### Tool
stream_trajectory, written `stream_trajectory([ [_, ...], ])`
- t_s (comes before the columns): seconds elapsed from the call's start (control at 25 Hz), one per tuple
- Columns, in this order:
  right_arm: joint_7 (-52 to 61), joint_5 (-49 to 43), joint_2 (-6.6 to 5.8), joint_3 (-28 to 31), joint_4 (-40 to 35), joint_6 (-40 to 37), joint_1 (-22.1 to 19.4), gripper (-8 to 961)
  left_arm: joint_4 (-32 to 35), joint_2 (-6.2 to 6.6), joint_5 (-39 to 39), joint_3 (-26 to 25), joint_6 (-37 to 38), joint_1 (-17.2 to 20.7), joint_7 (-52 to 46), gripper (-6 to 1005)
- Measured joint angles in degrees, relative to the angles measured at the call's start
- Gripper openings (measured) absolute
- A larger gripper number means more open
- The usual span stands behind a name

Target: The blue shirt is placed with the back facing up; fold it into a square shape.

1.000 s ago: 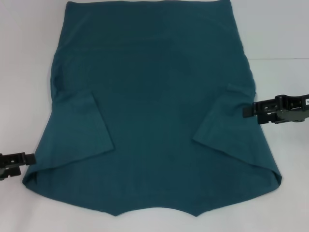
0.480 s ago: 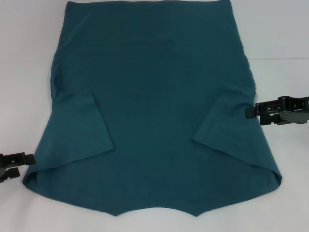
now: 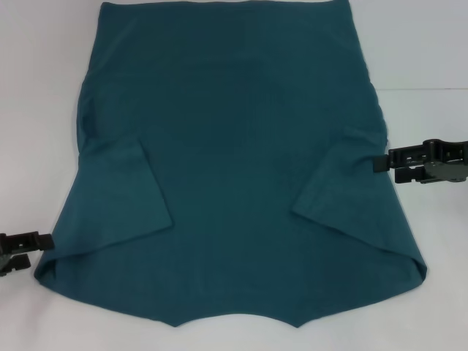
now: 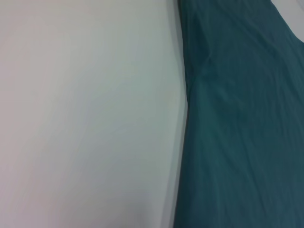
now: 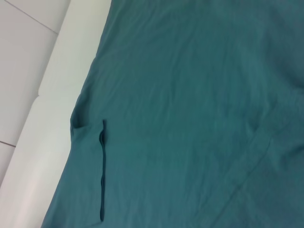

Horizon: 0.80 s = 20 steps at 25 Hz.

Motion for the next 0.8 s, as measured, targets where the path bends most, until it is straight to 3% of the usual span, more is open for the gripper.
stream_trajectory([
  [0.52,0.00,0.04,-0.10,0.95,0.00,0.10,-0.38,746,-2.91,-0.40,-0.21,3.60,-1.55,-0.52,0.25,664],
  [0.8,-0.35,0.04,-0.14,1.94,0.00,0.08,-0.43,746,-4.75,-0.56,-0.30,4.17,-0.60,-2.98,0.20,636],
])
